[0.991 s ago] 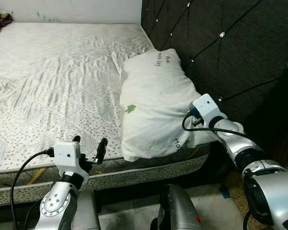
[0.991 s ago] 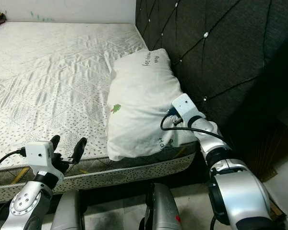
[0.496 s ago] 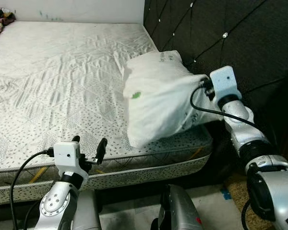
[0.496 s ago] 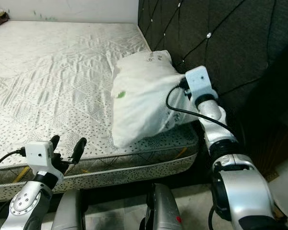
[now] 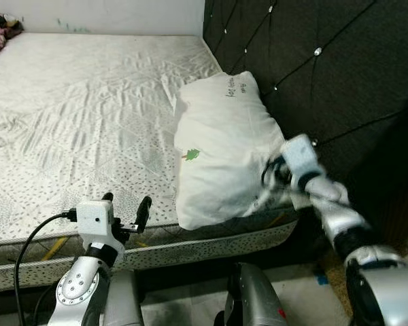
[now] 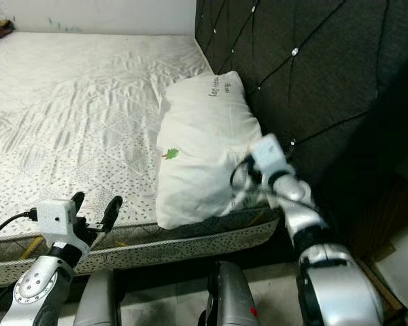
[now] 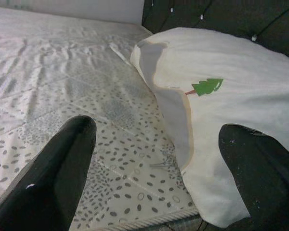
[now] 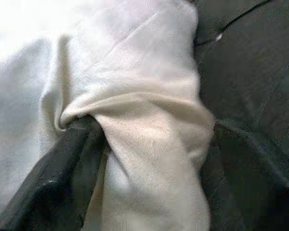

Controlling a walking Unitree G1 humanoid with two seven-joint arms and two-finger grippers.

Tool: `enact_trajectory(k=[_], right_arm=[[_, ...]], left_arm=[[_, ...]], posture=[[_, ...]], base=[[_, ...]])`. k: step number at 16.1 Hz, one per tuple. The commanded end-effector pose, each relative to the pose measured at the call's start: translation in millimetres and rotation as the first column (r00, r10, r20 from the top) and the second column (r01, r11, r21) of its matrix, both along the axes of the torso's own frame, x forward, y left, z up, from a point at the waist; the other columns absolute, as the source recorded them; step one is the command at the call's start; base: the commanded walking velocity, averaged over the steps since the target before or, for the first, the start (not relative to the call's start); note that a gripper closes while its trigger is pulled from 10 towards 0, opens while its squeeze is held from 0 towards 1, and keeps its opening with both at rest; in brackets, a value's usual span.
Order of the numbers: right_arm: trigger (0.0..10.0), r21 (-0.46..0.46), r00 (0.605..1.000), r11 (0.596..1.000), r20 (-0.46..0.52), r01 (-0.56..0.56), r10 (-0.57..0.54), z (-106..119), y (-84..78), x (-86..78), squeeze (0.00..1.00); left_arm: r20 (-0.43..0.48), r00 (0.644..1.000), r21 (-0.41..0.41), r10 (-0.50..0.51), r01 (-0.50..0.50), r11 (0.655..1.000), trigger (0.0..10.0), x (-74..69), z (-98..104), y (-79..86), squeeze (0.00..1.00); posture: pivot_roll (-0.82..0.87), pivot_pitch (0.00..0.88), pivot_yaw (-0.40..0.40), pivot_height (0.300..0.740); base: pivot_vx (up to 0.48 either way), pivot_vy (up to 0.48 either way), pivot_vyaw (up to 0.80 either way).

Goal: Clean up the room

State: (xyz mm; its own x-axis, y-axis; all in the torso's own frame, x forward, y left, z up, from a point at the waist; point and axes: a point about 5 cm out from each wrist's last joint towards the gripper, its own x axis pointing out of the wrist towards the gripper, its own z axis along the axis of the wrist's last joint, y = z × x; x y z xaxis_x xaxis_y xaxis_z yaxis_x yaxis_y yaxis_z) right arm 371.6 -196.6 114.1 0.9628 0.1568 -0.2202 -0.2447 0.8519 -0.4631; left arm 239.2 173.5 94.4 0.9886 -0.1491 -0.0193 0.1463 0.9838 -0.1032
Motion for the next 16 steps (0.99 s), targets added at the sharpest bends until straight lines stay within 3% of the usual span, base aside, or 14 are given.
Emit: enact_trajectory(k=[1,4,6,8,10,11,12,16], right_arm=[[10.0,-0.012,1.000,1.000,0.004,-0.013,0.014,1,-2.3,-1.8,1.00],[10.0,0.024,0.999,1.000,0.047,0.007,-0.008,-3,-22.8,-21.1,1.00],[10.0,-0.014,0.997,0.998,0.044,0.059,-0.058,-15,-50.8,-50.7,1.00],[10.0,-0.031,0.991,0.992,0.063,0.120,-0.118,-11,-66.2,-57.5,1.00],[10.0,0.001,0.960,0.975,0.172,0.224,-0.220,13,-82.2,-55.9,1.00],[10.0,0.046,0.947,0.971,0.212,0.235,-0.239,22,-80.5,-52.2,1.00],[10.0,0.178,0.936,0.967,0.272,0.181,-0.225,40,-61.3,-43.1,1.00],[10.0,0.320,0.959,0.947,0.254,0.038,-0.124,54,-3.0,-14.5,1.00]], left_arm=[[-0.008,1.000,0.013,-0.001,0.002,1.000,10.0,0.6,-1,0.3,0.00],[-0.010,1.000,0.017,0.004,-0.004,1.000,10.0,-2.0,-2,2.2,0.00],[-0.014,1.000,0.017,0.002,-0.001,1.000,10.0,-1.6,-3,2.9,0.00],[-0.016,1.000,0.017,-0.003,0.003,1.000,10.0,-1.0,-3,2.7,0.00],[-0.016,1.000,0.017,-0.010,0.010,1.000,10.0,1.1,-3,2.4,0.00],[-0.016,1.000,0.017,-0.012,0.013,1.000,10.0,2.2,-3,2.0,0.00],[-0.013,1.000,0.015,-0.020,0.020,1.000,10.0,4.0,-2,-0.4,0.00],[-0.005,1.000,0.012,-0.015,0.015,1.000,10.0,3.4,0,-0.8,0.00]], posture=[[0.09,0.017,-0.075,0.558],[0.09,0.015,-0.078,0.558],[0.07,0.022,-0.072,0.558],[0.06,0.023,-0.065,0.558],[0.05,0.023,-0.061,0.558],[0.05,0.023,-0.057,0.558],[0.05,0.025,-0.056,0.558],[0.07,0.040,-0.062,0.558]], base=[[0.000,0.000,0.00],[0.000,0.000,0.00],[0.000,0.000,0.00],[0.000,0.000,0.00],[0.000,0.000,0.00],[0.000,0.000,0.00],[0.000,0.000,0.00],[0.000,0.000,0.00]])
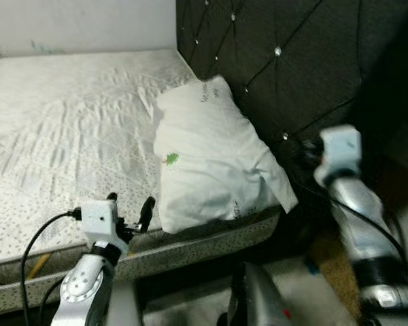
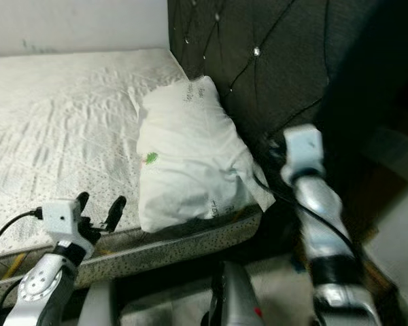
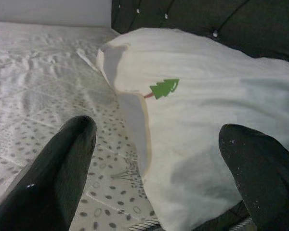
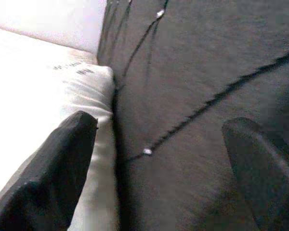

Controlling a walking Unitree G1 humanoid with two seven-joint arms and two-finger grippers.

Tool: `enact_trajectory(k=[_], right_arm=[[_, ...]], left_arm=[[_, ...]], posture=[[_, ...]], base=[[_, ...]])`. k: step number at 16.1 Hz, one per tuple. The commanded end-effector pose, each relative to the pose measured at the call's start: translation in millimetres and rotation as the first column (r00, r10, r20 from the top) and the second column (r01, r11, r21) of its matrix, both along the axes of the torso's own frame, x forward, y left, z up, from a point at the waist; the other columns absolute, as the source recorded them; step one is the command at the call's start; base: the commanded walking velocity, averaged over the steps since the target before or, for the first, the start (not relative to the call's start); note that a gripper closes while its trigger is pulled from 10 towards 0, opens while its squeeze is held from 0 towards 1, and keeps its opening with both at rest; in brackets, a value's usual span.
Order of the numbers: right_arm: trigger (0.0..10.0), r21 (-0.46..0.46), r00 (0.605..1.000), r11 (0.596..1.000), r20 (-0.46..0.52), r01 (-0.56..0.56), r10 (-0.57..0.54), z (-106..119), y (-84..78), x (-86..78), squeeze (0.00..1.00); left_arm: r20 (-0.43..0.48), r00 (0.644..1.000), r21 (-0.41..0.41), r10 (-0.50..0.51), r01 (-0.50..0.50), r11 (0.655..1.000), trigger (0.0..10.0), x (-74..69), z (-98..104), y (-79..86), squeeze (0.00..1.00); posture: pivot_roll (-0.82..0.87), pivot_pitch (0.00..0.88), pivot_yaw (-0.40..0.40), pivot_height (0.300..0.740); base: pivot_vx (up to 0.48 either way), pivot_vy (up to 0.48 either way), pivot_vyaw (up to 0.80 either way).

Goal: Clean up the room

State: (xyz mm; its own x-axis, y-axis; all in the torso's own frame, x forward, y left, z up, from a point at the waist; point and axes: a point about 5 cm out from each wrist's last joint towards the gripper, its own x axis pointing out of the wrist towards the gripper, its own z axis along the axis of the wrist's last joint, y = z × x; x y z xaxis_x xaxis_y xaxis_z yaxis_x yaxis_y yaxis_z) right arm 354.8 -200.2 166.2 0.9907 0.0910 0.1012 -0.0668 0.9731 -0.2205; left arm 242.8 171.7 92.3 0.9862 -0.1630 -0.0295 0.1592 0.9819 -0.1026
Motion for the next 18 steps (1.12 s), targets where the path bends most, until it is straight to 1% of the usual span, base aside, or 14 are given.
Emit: enact_trajectory(k=[1,2,3,4,6,7,9,10,11,12,13,14,17,18], right_arm=[[10.0,0.056,0.999,0.998,-0.043,-0.026,0.029,2,14.4,11.3,1.00],[10.0,0.092,0.996,0.995,-0.079,-0.036,0.043,0,24.8,18.5,1.00],[10.0,0.111,0.990,0.992,-0.121,-0.064,0.077,-2,39.1,25.4,1.00],[10.0,0.124,0.986,0.990,-0.138,-0.073,0.090,-2,47.8,29.0,1.00],[10.0,0.149,0.981,0.983,-0.148,-0.105,0.127,0,62.2,32.8,1.00],[10.0,0.153,0.976,0.982,-0.170,-0.112,0.138,-4,67.9,32.8,1.00],[10.0,0.182,0.957,0.978,-0.249,-0.103,0.147,-20,78.1,30.3,1.00],[10.0,0.173,0.937,0.977,-0.302,-0.125,0.173,-30,88.9,28.4,1.00],[10.0,0.158,0.905,0.977,-0.381,-0.141,0.192,-43,98.7,24.5,0.97],[10.0,0.190,0.847,0.971,-0.482,-0.148,0.224,-60,110.6,17.1,0.51],[10.0,0.251,0.774,0.955,-0.570,-0.155,0.276,-79,126.0,4.5,0.00],[10.0,0.217,0.758,0.958,-0.589,-0.185,0.280,-87,130.7,-2.3,0.00],[10.0,0.233,0.727,0.955,-0.622,-0.184,0.292,-98,133.7,-10.0,0.00],[10.0,0.243,0.728,0.954,-0.621,-0.175,0.292,-98,133.8,-9.4,0.00]], left_arm=[[0.006,1.000,0.008,0.003,-0.004,1.000,10.0,-1.4,3,1.4,0.00],[0.005,1.000,0.007,0.007,-0.007,1.000,10.0,-2.9,3,1.6,0.00],[0.001,1.000,0.008,0.010,-0.010,1.000,10.0,-5.5,2,1.4,0.00],[0.000,1.000,0.007,0.012,-0.012,1.000,10.0,-7.8,2,1.3,0.00],[-0.008,1.000,0.008,0.020,-0.020,1.000,10.0,-12.6,2,2.5,0.00],[-0.012,1.000,0.009,0.026,-0.026,1.000,10.0,-15.2,2,3.5,0.00],[-0.030,0.999,0.007,0.034,-0.034,0.999,10.0,-19.5,-1,4.8,0.00],[-0.033,0.999,0.009,0.024,-0.023,1.000,10.0,-19.0,-1,2.7,0.00],[-0.034,0.999,0.011,0.018,-0.018,1.000,10.0,-17.9,0,1.5,0.00],[-0.034,0.999,0.011,0.017,-0.017,1.000,10.0,-16.8,1,1.1,0.00],[-0.034,0.999,0.015,0.020,-0.020,1.000,10.0,-15.8,2,2.0,0.00],[-0.038,0.999,0.019,0.025,-0.024,1.000,10.0,-16.2,1,3.3,0.00],[-0.044,0.999,0.022,0.028,-0.027,0.999,10.0,-16.2,0,2.9,0.00],[-0.046,0.999,0.023,0.028,-0.027,0.999,10.0,-14.2,0,2.8,0.00]], posture=[[0.08,0.044,-0.062,0.558],[0.09,0.052,-0.064,0.558],[0.10,0.058,-0.070,0.558],[0.10,0.064,-0.071,0.558],[0.11,0.078,-0.080,0.558],[0.12,0.088,-0.086,0.558],[0.11,0.099,-0.084,0.558],[0.11,0.101,-0.084,0.558],[0.11,0.104,-0.083,0.558],[0.12,0.111,-0.084,0.558],[0.12,0.111,-0.086,0.558],[0.12,0.110,-0.090,0.558],[0.12,0.106,-0.094,0.558],[0.12,0.101,-0.094,0.558]], base=[[0.000,0.000,0.00],[0.000,0.000,0.00],[0.000,0.000,0.00],[0.000,0.000,0.00],[0.000,0.000,0.00],[0.000,0.000,0.00],[0.000,0.000,0.00],[0.000,0.000,0.00],[0.000,0.000,0.00],[0.000,0.000,0.00],[0.000,0.000,0.00],[0.000,0.000,0.00],[0.000,0.000,0.00],[0.000,0.000,0.00]])
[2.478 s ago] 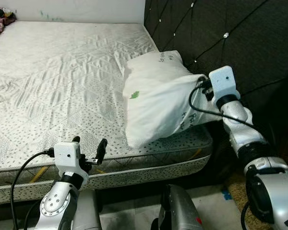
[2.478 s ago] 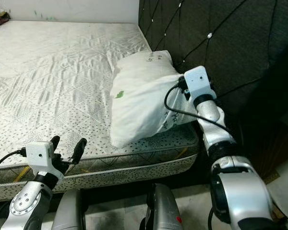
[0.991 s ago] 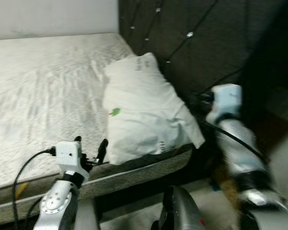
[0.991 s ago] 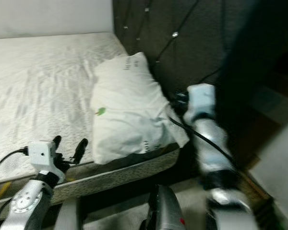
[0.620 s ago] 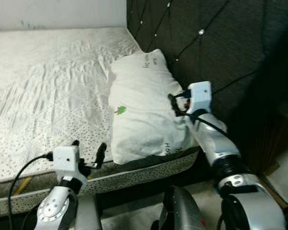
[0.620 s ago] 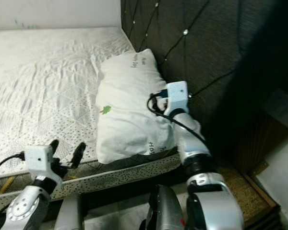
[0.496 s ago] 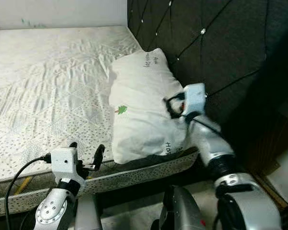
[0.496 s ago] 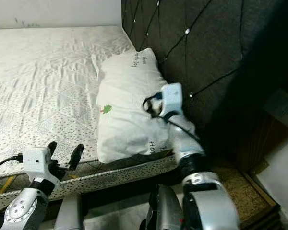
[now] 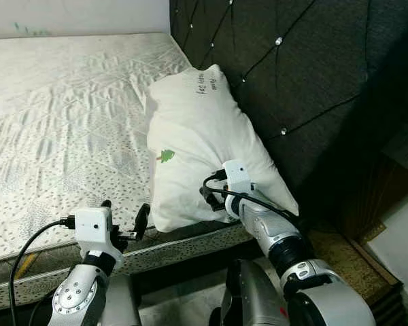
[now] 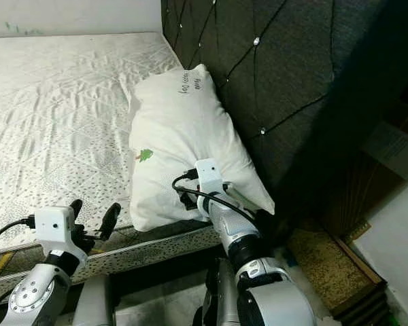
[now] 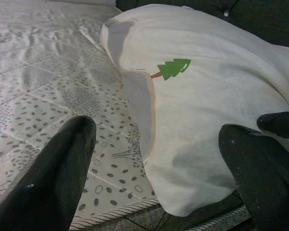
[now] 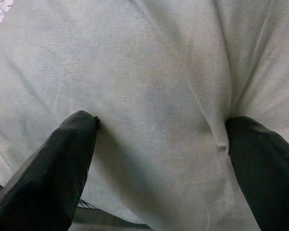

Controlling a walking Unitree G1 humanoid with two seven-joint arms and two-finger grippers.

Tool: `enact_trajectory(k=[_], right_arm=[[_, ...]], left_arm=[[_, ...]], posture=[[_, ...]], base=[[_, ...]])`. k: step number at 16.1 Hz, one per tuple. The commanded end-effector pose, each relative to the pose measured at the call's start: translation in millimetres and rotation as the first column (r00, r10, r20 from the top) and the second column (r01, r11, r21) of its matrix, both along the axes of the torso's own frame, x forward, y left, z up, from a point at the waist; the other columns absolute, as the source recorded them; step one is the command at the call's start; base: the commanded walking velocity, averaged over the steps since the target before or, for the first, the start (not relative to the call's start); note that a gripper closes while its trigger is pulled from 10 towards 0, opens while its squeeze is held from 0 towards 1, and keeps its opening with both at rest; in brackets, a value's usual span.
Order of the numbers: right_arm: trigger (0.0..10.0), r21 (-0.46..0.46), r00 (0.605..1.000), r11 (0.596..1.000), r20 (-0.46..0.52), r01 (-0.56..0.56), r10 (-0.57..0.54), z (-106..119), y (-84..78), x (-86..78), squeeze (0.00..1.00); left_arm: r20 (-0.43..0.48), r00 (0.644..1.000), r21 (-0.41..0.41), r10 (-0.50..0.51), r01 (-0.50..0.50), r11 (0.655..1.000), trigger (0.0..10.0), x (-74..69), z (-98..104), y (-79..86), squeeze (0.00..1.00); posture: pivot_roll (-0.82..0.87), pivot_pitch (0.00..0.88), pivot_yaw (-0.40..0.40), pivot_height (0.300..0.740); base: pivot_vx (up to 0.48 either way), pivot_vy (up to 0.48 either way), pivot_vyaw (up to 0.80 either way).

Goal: Clean up the room

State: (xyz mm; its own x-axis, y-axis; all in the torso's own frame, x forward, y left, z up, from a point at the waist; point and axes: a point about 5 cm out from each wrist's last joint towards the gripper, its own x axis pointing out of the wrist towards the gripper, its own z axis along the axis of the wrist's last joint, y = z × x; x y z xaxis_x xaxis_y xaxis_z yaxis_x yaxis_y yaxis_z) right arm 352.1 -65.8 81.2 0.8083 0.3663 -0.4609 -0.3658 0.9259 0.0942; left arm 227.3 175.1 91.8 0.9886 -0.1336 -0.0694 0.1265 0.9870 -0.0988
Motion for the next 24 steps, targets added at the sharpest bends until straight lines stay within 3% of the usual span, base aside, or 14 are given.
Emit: enact_trajectory(k=[1,3,4,7,12,18,20,24], right_arm=[[10.0,0.024,0.999,0.999,-0.046,0.021,-0.019,-7,-1.3,-2.7,0.00],[10.0,0.076,0.982,0.995,0.172,0.067,-0.079,28,-6.4,13.8,0.00],[10.0,0.143,0.945,0.987,0.303,0.078,-0.119,53,-9.7,20.4,0.00],[10.0,0.195,0.884,0.980,0.448,0.050,-0.134,75,-17.9,16.2,0.00],[10.0,0.221,0.853,0.971,0.484,0.095,-0.194,64,-45.0,-8.2,0.00],[10.0,0.247,0.800,0.950,0.522,0.190,-0.296,72,-69.4,-18.1,0.00],[10.0,0.298,0.805,0.934,0.496,0.195,-0.326,71,-68.7,-19.2,0.00],[10.0,0.327,0.778,0.933,0.544,0.147,-0.313,90,-56.6,-10.2,0.00]], left_arm=[[-0.006,1.000,0.013,-0.001,0.001,1.000,10.0,2.4,1,-0.3,0.00],[0.005,1.000,0.019,0.004,-0.004,1.000,10.0,5.9,2,0.5,0.00],[0.023,1.000,0.016,0.010,-0.010,1.000,10.0,8.6,4,0.2,0.00],[0.073,0.996,0.013,0.051,-0.052,0.999,10.0,17.1,9,0.9,0.00],[0.112,0.990,0.012,0.082,-0.084,0.996,10.0,34.0,11,2.6,0.00],[0.184,0.976,-0.004,0.119,-0.120,0.993,10.0,46.5,18,6.2,0.00],[0.191,0.974,-0.005,0.121,-0.122,0.993,10.0,50.5,17,5.4,0.00],[0.224,0.966,-0.012,0.126,-0.127,0.992,10.0,60.1,20,6.7,0.00]], posture=[[0.12,0.098,-0.092,0.558],[0.12,0.081,-0.090,0.558],[0.11,0.062,-0.090,0.558],[0.10,0.028,-0.091,0.558],[0.06,0.000,-0.086,0.558],[0.03,0.000,-0.070,0.558],[0.03,0.000,-0.069,0.558],[0.03,0.000,-0.064,0.592]], base=[[0.000,0.000,0.00],[0.000,0.000,0.00],[0.000,0.000,0.00],[0.000,0.000,0.00],[0.000,0.000,0.00],[0.000,0.000,0.00],[0.000,0.000,0.00],[0.000,0.000,-0.31]])
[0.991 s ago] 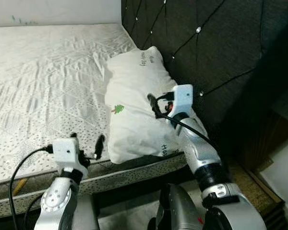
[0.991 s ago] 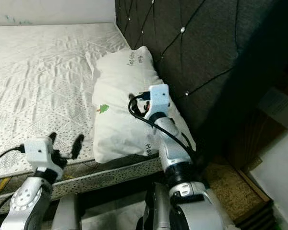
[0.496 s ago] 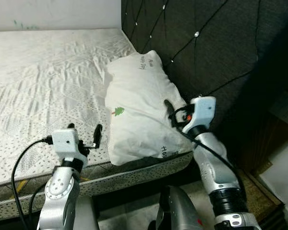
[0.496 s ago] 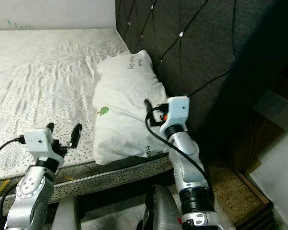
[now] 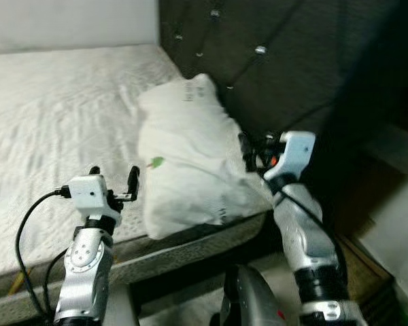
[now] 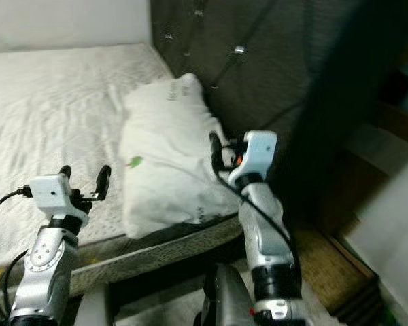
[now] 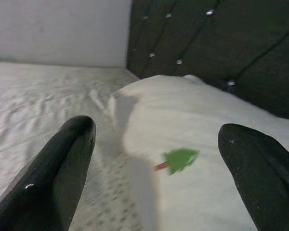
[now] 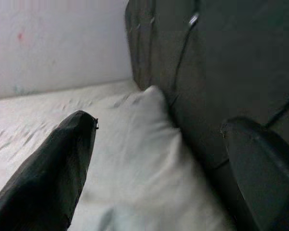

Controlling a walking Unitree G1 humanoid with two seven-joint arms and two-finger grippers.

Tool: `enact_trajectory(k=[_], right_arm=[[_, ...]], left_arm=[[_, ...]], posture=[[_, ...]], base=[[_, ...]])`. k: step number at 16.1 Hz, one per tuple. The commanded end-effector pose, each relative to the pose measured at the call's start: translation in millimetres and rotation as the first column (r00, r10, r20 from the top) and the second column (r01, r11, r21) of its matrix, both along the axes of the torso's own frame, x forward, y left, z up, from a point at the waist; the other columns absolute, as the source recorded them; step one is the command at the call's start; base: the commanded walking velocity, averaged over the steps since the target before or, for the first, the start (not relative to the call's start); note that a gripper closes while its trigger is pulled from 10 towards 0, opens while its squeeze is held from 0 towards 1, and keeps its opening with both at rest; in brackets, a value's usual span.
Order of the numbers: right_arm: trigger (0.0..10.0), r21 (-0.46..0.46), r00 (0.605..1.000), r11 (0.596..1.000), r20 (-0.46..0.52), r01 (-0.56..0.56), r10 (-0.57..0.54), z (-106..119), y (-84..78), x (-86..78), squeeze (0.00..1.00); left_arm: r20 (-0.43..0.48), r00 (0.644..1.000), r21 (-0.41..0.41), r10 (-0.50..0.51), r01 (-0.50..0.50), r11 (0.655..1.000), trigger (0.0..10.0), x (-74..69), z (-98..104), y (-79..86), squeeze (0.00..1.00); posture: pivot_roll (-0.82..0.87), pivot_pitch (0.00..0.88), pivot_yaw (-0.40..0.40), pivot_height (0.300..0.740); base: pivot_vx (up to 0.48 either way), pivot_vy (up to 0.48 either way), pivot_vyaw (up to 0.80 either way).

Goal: Clean up the room

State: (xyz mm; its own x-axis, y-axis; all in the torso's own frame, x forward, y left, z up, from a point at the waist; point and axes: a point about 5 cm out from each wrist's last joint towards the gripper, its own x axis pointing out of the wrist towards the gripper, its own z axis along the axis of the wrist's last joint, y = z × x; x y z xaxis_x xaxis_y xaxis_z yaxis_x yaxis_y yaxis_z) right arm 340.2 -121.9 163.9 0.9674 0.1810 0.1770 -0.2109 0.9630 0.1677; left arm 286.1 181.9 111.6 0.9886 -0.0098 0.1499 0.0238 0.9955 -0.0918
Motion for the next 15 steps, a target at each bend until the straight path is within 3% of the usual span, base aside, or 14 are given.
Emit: enact_trajectory(k=[1,6,11,13,15], right_arm=[[10.0,0.015,1.000,1.000,0.026,0.006,-0.006,9,0.7,3.7,0.00],[10.0,0.007,1.000,1.000,0.030,0.009,-0.009,10,0.0,9.7,0.00],[10.0,-0.001,0.999,1.000,0.017,0.028,-0.028,1,-6.1,0.0,0.00],[10.0,-0.012,1.000,1.000,0.000,0.018,-0.018,-5,-6.5,-5.0,0.00],[10.0,-0.016,1.000,1.000,-0.027,0.013,-0.014,-14,-2.0,-9.0,0.00]], left_arm=[[0.014,1.000,0.013,0.012,-0.012,1.000,10.0,2.9,2,1.3,0.00],[0.039,0.999,0.013,0.012,-0.013,1.000,10.0,6.8,8,0.9,0.00],[0.034,0.999,0.008,0.000,-0.001,1.000,10.0,5.2,3,-4.3,0.00],[0.038,0.999,0.003,0.003,-0.003,1.000,10.0,0.1,4,-6.0,0.00],[0.001,1.000,0.010,0.017,-0.017,1.000,10.0,-8.0,-8,0.1,0.00]], posture=[[0.03,0.000,-0.065,0.601],[0.04,0.000,-0.048,0.653],[0.02,0.000,-0.046,0.714],[0.04,0.000,-0.056,0.738],[0.03,0.000,-0.062,0.740]], base=[[0.000,0.000,0.00],[0.000,0.000,0.00],[0.000,0.000,0.00],[0.000,0.000,0.00],[0.000,0.000,0.00]])
